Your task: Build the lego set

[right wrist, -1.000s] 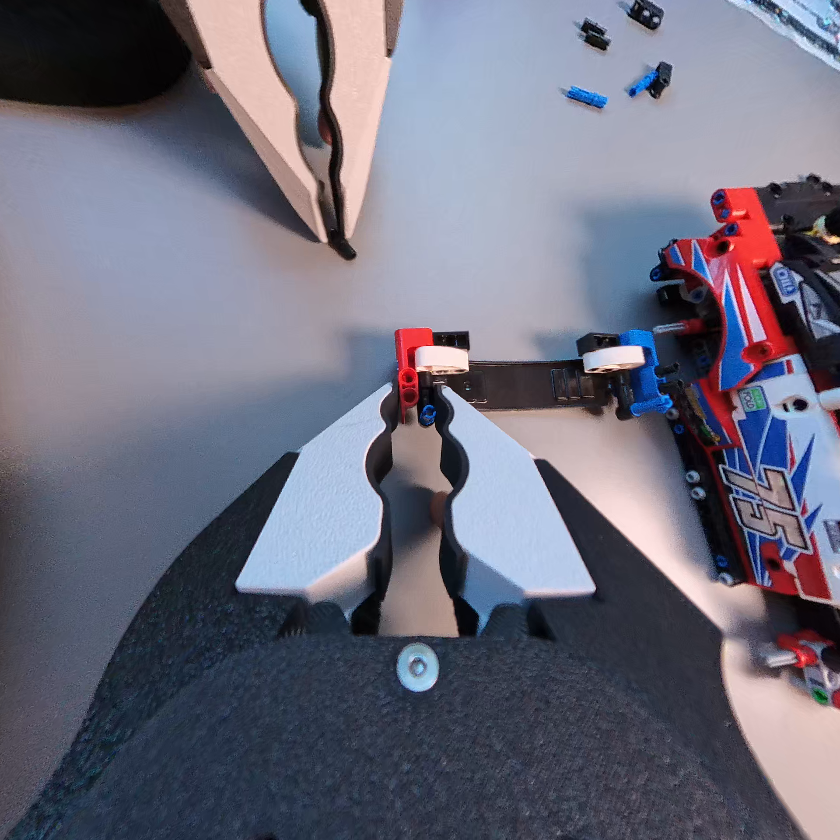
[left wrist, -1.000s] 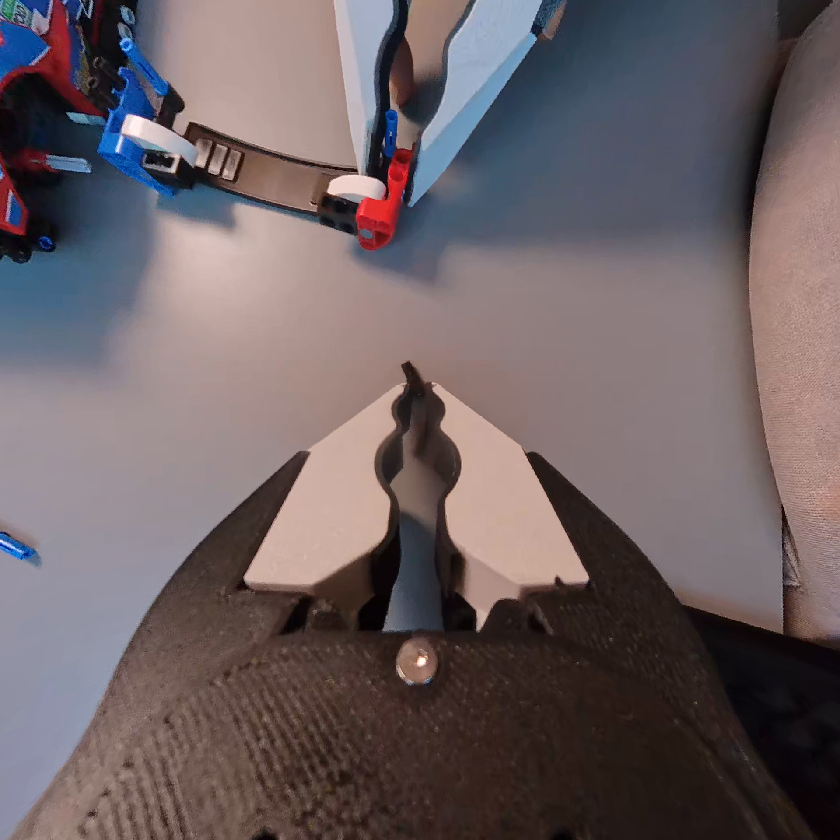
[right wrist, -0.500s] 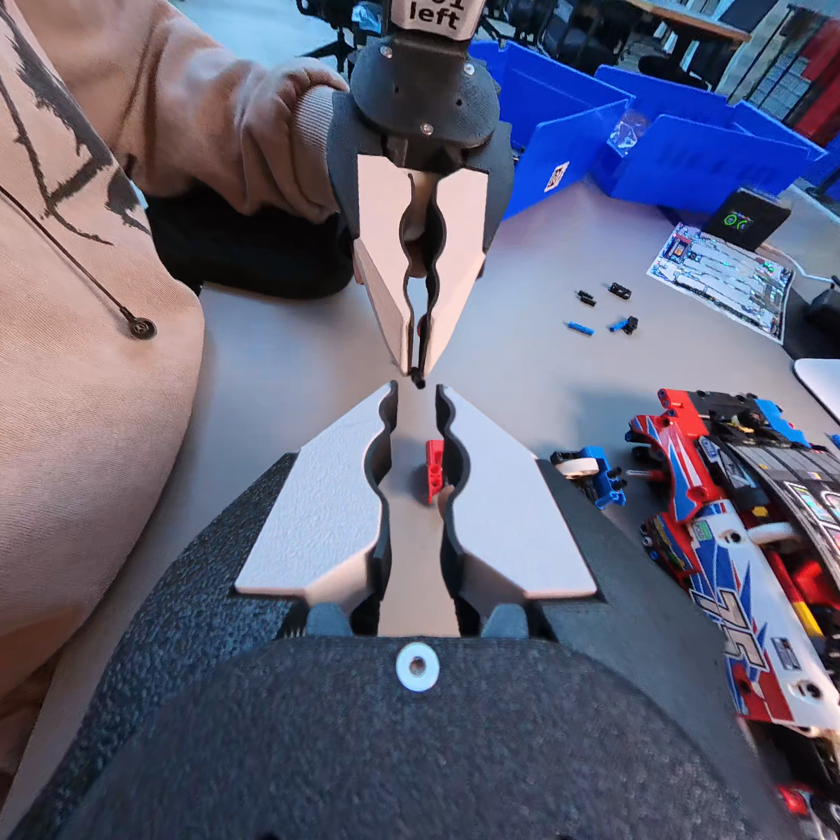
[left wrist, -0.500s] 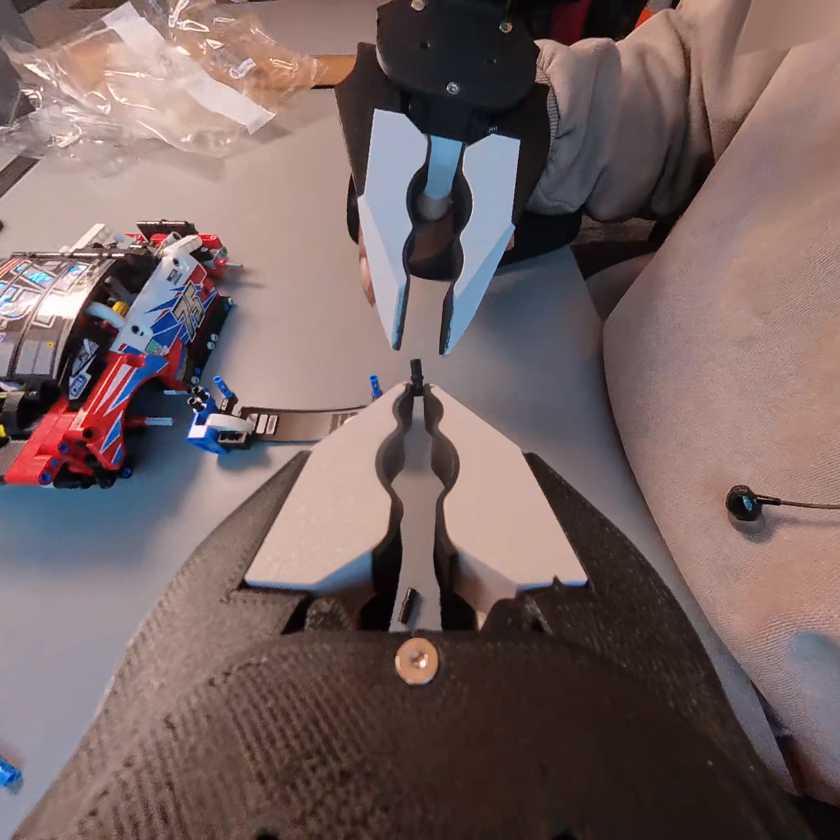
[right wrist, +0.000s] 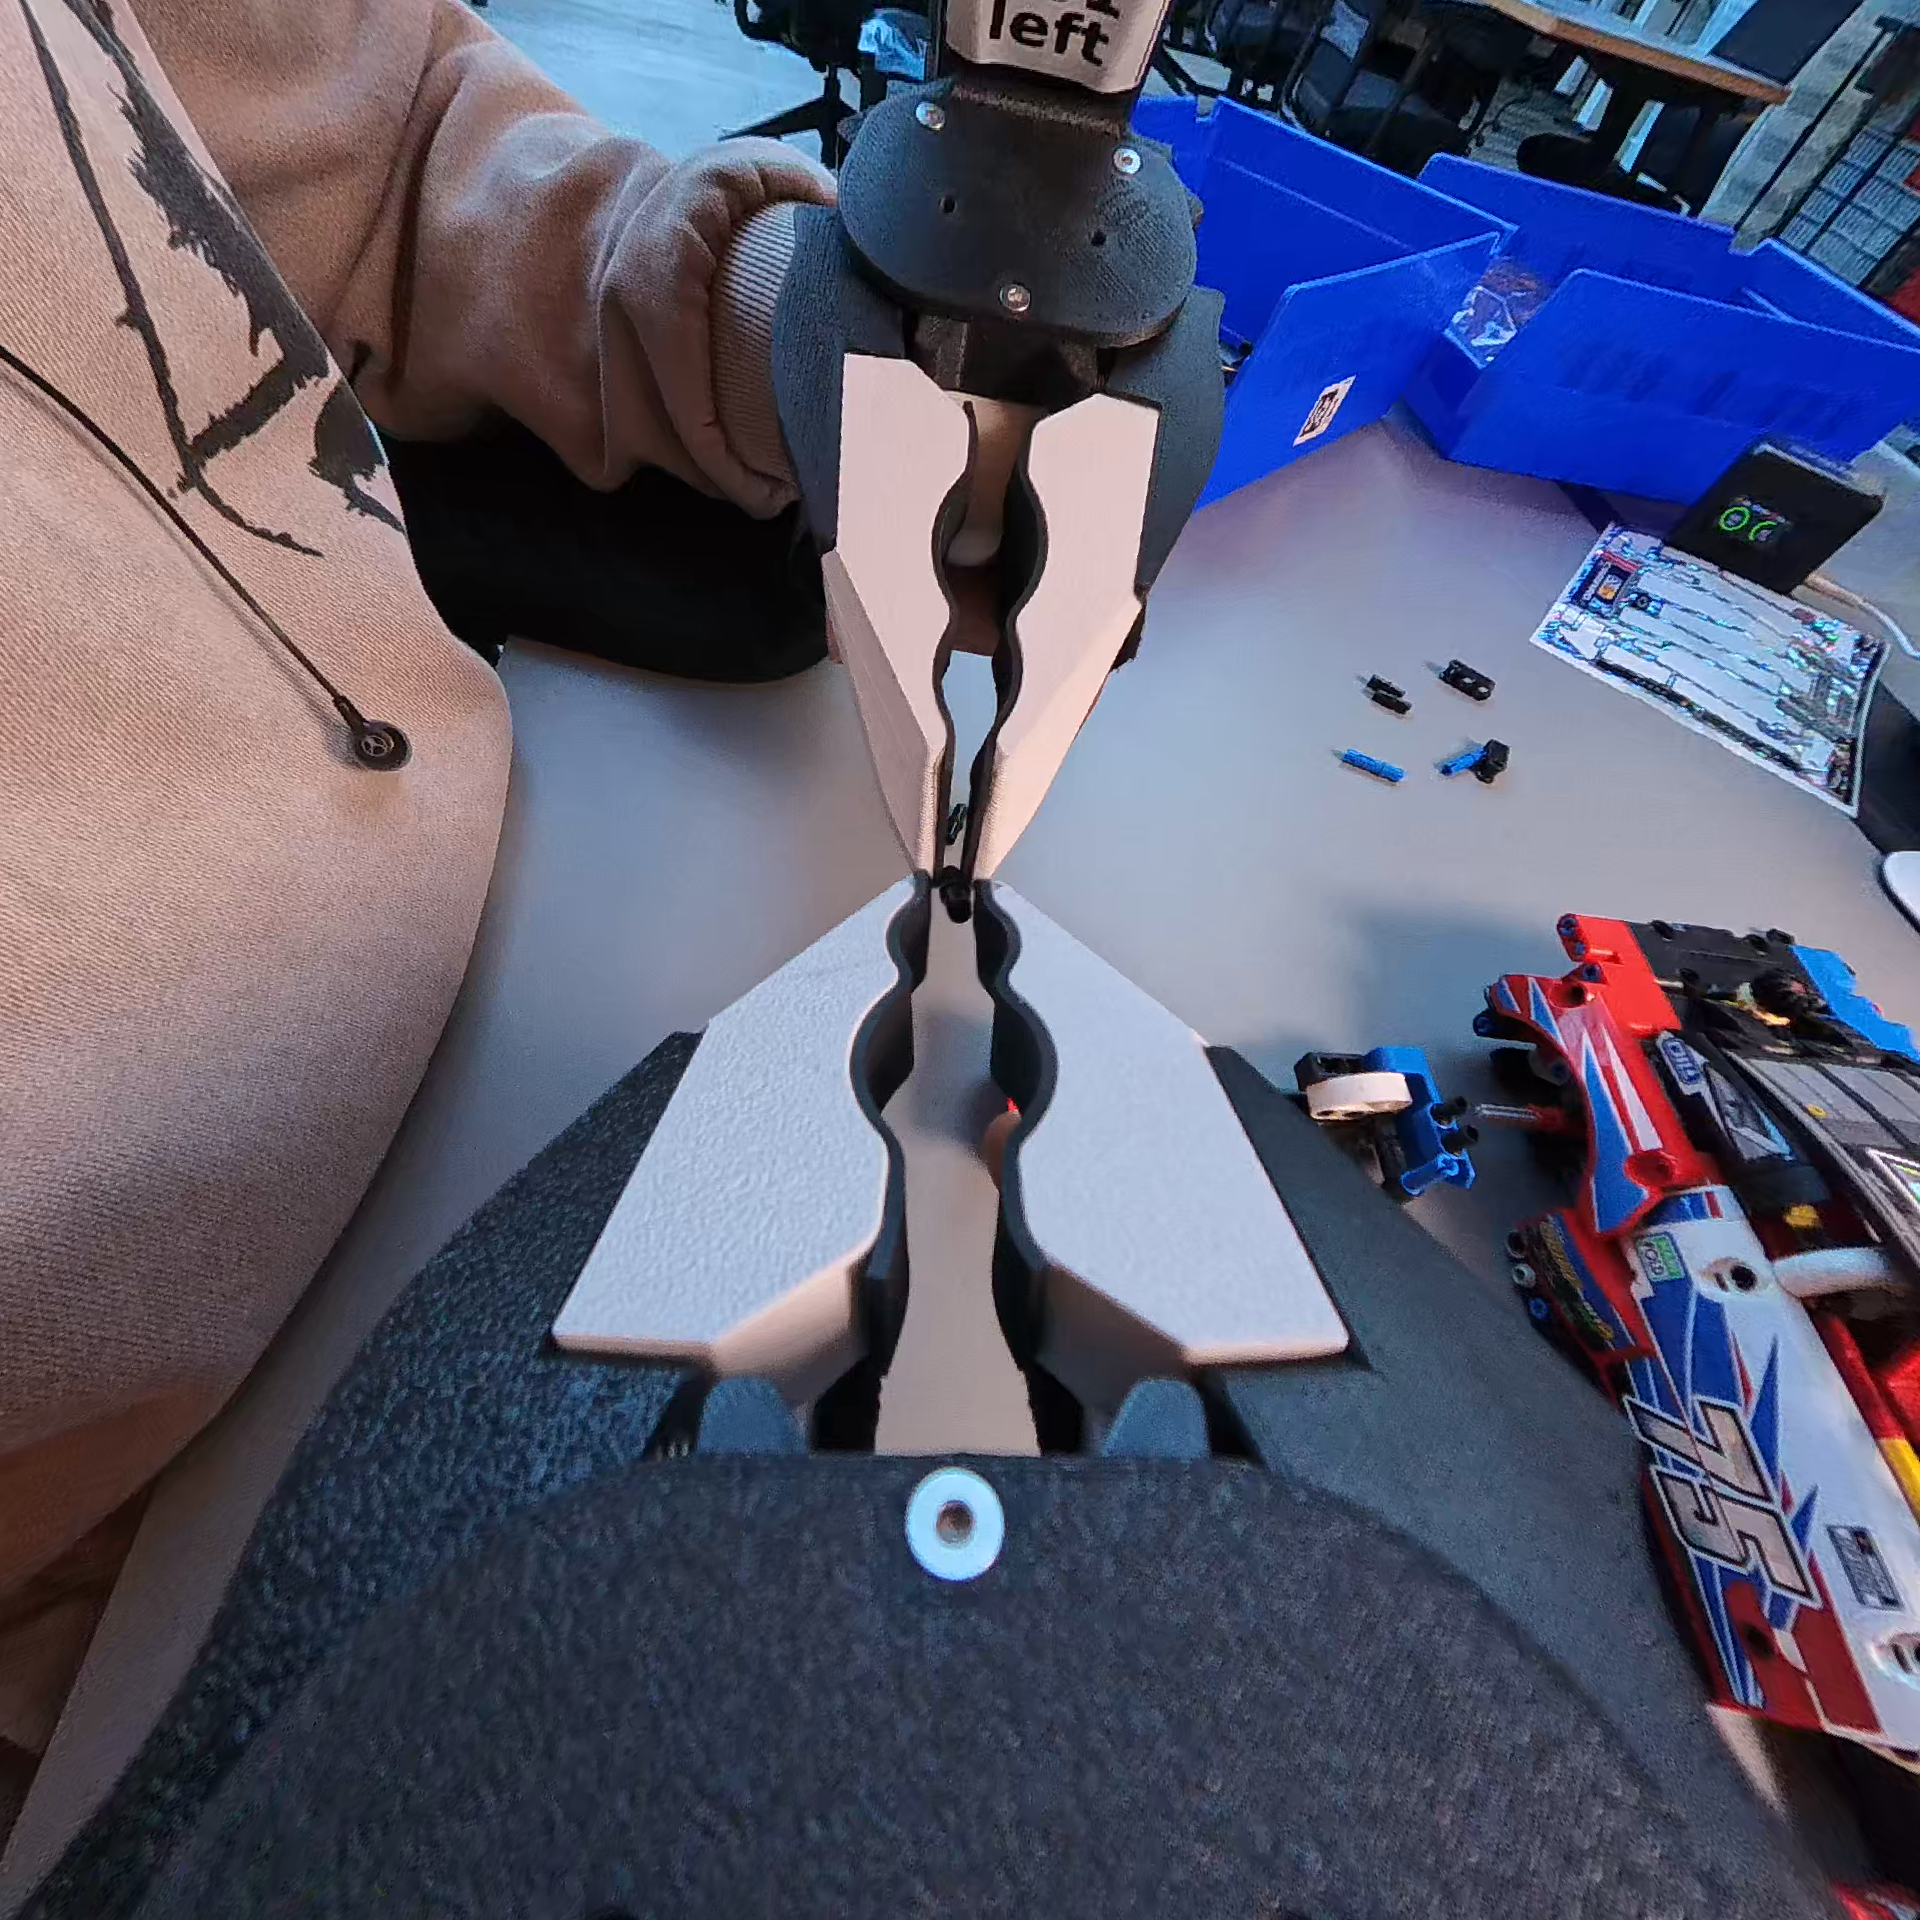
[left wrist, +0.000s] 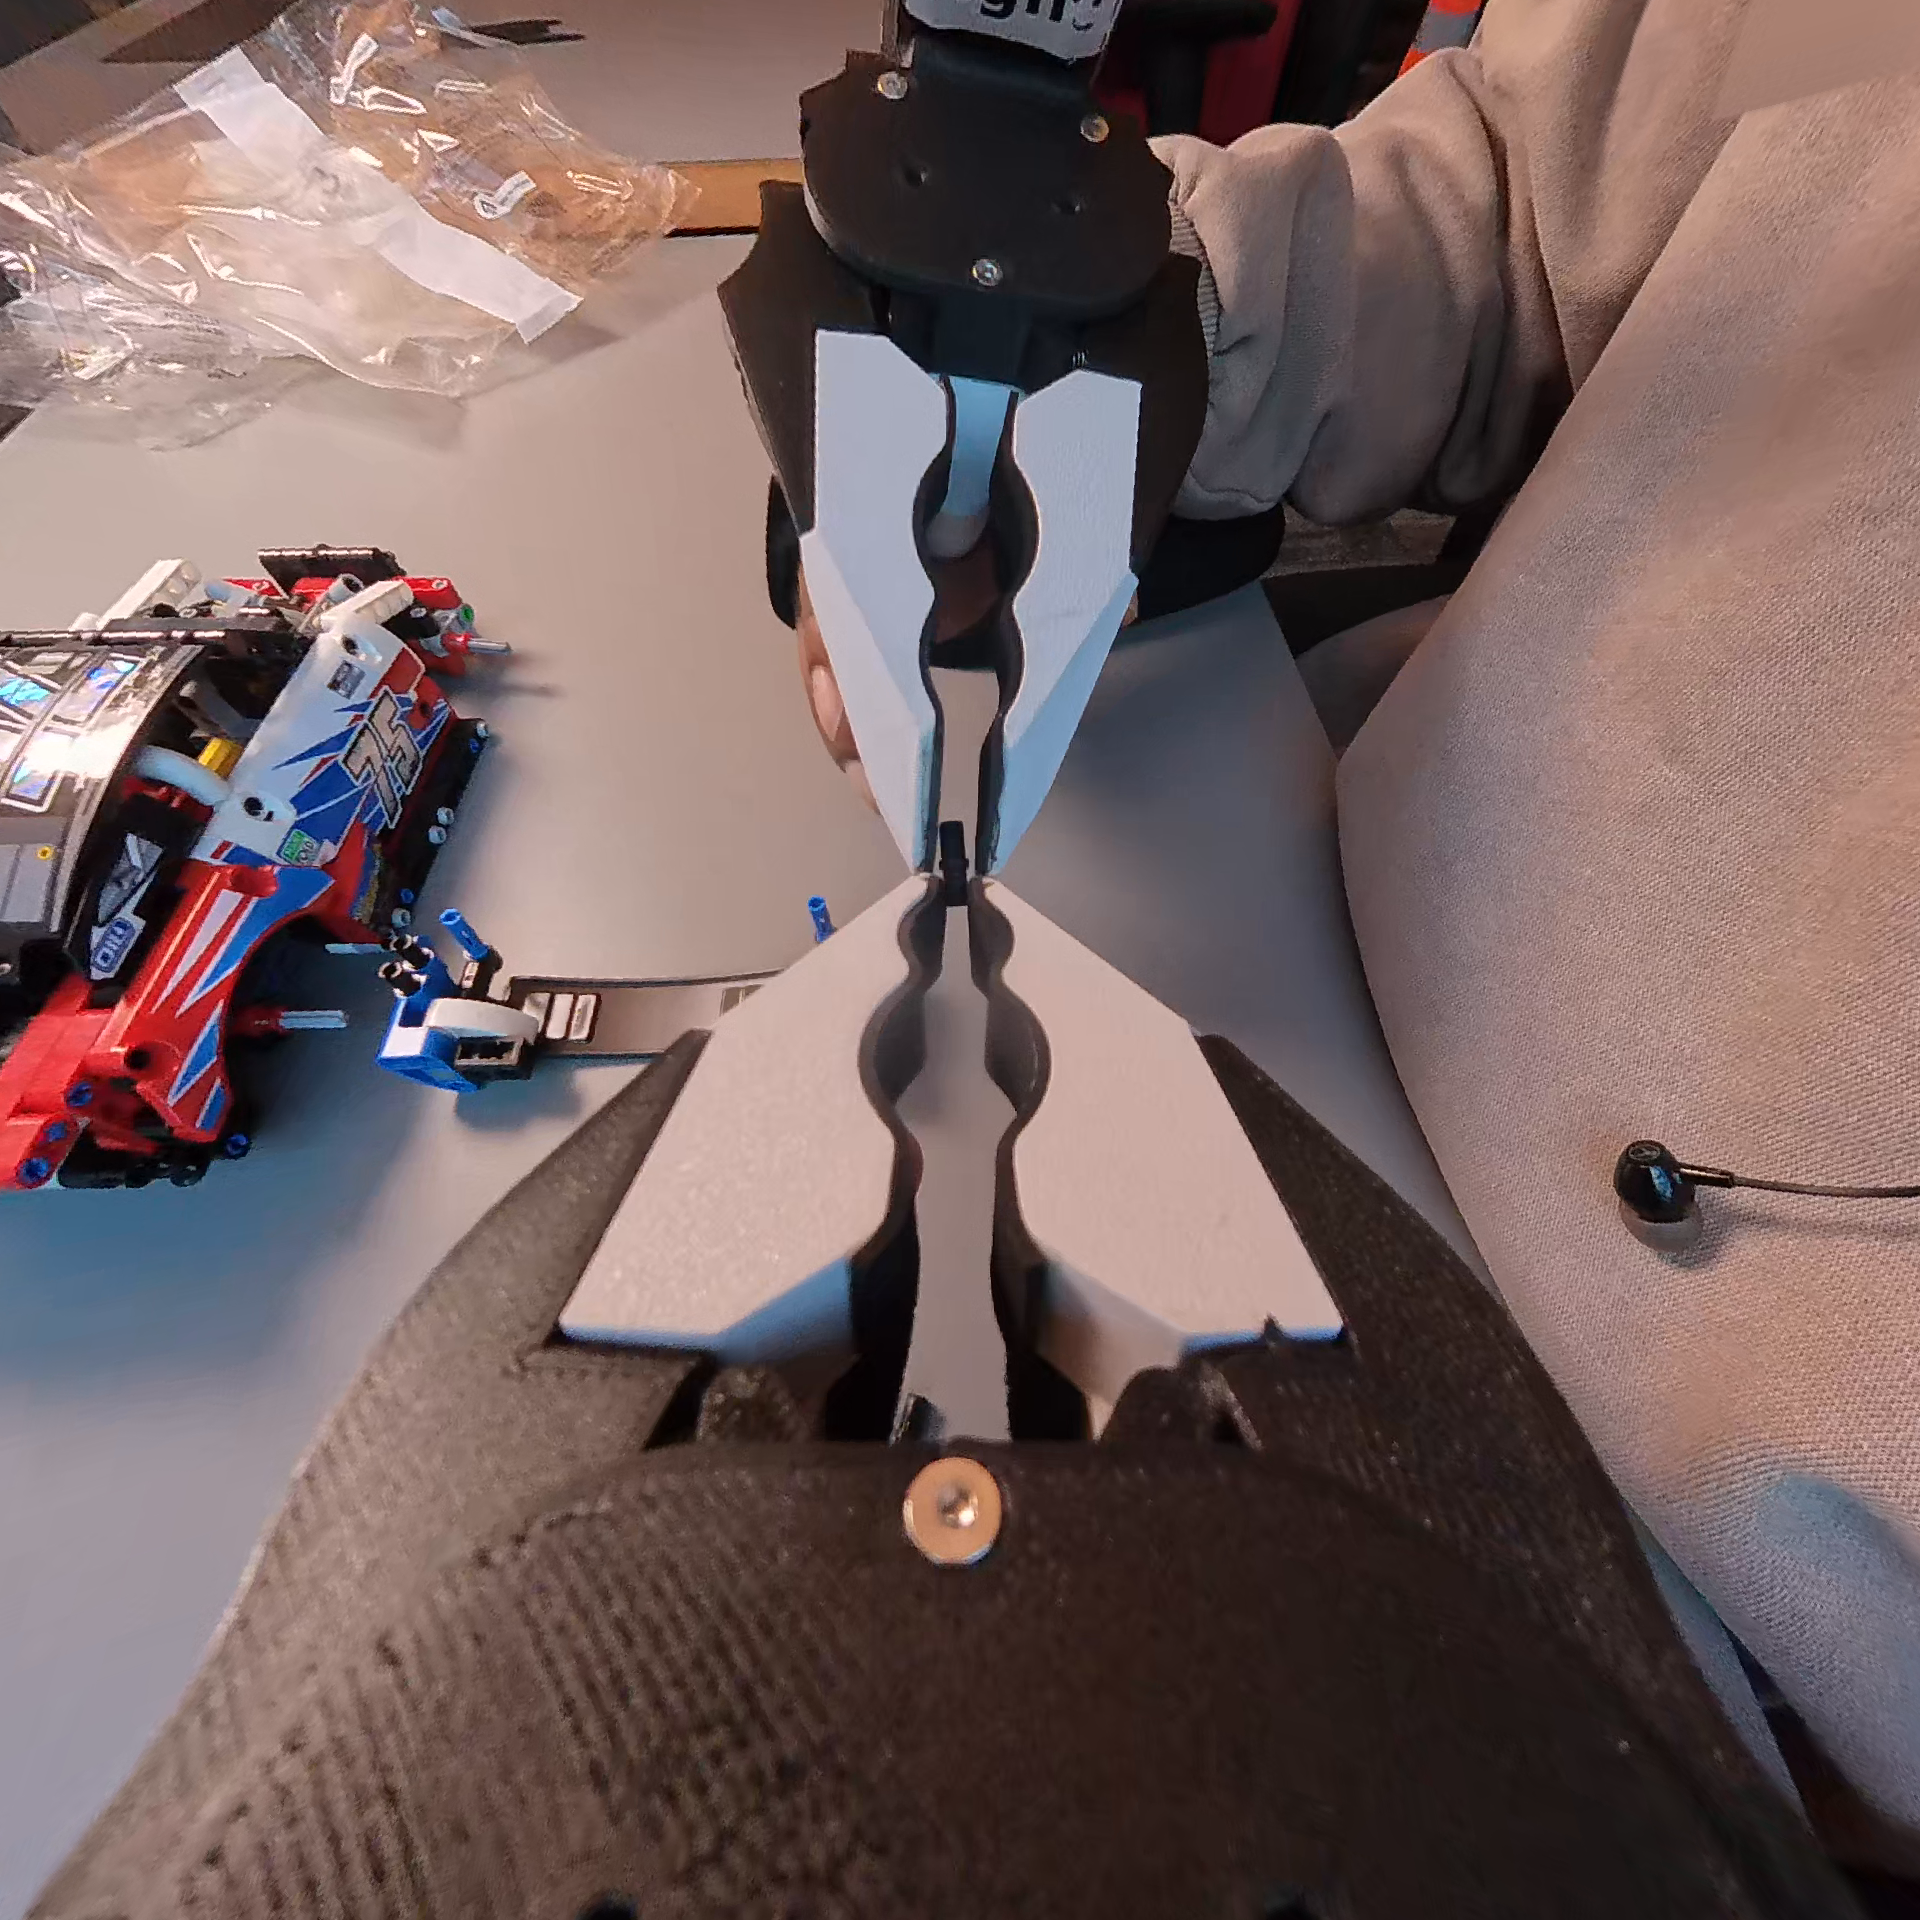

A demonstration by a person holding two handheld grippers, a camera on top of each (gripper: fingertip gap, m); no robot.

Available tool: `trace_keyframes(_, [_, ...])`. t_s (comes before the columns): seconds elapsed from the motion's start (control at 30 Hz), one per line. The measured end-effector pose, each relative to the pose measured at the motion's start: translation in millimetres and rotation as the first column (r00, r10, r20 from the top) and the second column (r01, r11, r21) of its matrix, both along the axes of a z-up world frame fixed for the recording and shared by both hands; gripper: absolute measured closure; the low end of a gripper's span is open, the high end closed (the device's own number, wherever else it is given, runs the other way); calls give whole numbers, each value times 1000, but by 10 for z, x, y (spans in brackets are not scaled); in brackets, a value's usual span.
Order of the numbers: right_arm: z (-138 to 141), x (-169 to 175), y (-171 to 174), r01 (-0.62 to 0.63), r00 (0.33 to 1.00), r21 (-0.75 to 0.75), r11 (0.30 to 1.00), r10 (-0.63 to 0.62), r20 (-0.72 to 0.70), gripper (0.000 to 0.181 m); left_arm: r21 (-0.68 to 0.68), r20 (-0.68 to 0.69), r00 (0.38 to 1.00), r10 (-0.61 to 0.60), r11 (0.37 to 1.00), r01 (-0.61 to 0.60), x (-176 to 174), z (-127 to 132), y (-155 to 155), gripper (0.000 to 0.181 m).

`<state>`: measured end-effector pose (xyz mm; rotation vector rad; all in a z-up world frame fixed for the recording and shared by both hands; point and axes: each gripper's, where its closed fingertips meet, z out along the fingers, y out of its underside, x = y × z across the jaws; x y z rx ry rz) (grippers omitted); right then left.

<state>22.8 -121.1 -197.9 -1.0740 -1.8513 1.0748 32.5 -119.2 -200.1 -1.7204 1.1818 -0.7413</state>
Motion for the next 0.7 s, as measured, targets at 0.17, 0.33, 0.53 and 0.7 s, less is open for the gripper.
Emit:
trace_keyframes(0.17, [12, -3, 5, 1, 1000, -1, 1000, -1, 5, 178, 3, 15, 1000, 3, 1000, -3, -4, 16, 4, 180])
trace_keyframes(0.33, [33, 37, 94, 20, 999, -34, 999, -19, 39, 179, -10, 48, 998, 50, 999, -49, -49, 13, 93, 175])
trace_keyframes(0.53, [-247, 149, 331, 93, 958, 73, 993, -109, 266, 179, -24, -158, 985, 65, 997, -69, -130, -444, 295, 142])
trace_keyframes(0.7, [-457, 111, 279, 88, 907, 125, 988, -131, 399, 178, 55, -302, 953, 19, 998, -2, -54, -657, 384, 143])
